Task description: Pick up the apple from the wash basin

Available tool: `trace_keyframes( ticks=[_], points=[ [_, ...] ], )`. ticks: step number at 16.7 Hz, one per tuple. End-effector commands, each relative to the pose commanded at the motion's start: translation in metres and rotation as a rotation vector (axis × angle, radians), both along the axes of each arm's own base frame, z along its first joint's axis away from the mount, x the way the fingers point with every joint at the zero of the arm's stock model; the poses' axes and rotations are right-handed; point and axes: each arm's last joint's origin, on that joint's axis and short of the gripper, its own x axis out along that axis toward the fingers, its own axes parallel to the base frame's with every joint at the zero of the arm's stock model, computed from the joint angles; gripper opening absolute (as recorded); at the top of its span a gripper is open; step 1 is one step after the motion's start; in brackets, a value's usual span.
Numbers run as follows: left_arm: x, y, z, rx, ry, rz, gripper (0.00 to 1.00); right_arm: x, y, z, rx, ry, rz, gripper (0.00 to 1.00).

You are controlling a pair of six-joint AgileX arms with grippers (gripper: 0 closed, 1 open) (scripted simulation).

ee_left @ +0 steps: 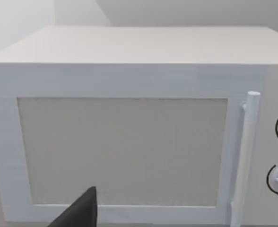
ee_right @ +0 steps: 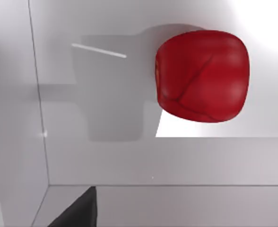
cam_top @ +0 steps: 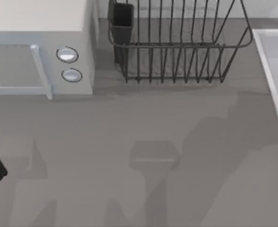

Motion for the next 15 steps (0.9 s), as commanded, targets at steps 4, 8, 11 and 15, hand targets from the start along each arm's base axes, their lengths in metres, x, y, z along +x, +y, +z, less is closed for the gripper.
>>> trace_keyframes(
  ticks=[4,8,11,15],
  points=[
    [0.000,0.000,0.000,0.000,0.000,0.000,1.00,0.003,-0.002,-0.004,0.004,0.016,0.000,1.00],
    [0.000,0.000,0.000,0.000,0.000,0.000,1.00,0.004,0.000,-0.010,0.004,0.018,0.004,1.00],
    [0.000,0.000,0.000,0.000,0.000,0.000,1.00,0.008,-0.002,-0.041,0.005,0.021,0.003,1.00],
    [0.000,0.000,0.000,0.000,0.000,0.000,1.00,0.011,-0.003,-0.102,0.002,0.008,0.002,1.00]
  ],
)
